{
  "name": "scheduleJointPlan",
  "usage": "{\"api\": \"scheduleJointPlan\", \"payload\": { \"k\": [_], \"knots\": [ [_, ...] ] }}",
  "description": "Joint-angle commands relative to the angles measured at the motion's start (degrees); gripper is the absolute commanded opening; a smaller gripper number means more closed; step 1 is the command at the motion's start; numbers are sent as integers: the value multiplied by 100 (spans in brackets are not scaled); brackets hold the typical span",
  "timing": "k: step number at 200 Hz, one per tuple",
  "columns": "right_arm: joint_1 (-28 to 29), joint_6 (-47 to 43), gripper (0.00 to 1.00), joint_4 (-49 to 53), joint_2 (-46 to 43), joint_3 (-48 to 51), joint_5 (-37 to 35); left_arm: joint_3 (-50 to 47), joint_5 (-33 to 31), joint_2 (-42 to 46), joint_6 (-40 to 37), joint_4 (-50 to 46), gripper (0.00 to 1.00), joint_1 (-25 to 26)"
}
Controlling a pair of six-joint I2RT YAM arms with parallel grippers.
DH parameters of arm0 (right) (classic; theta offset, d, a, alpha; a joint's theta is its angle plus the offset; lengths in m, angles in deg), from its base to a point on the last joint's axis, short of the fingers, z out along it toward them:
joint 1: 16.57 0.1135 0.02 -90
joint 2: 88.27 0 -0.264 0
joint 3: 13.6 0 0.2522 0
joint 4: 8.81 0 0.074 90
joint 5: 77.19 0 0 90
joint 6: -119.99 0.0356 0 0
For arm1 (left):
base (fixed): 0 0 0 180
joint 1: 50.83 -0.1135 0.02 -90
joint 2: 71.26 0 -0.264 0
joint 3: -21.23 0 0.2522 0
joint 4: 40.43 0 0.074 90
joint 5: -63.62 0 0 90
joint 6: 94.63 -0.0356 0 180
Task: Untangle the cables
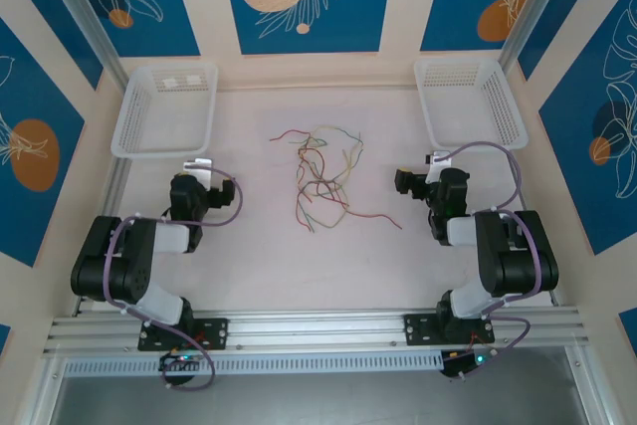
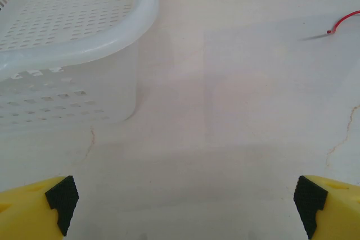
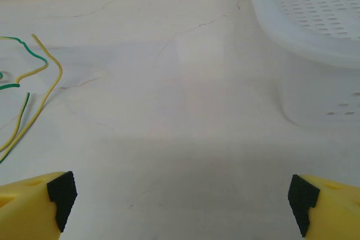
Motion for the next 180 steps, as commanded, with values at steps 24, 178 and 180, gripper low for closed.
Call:
{"api": "scheduleJointPlan", "payload": {
  "k": [24,178,180],
  "knots": [
    [-9,26,99,-66,-16,-83,49,121,106,9,-53,-6,100,-69],
    [10,318,100,878,-2036,236,84,-291,-383,2934,181,-1485,100,79],
    [-5,317,100,998,-2037,196,115,-249,-411,2912,174,-1557,100,80]
  ]
}}
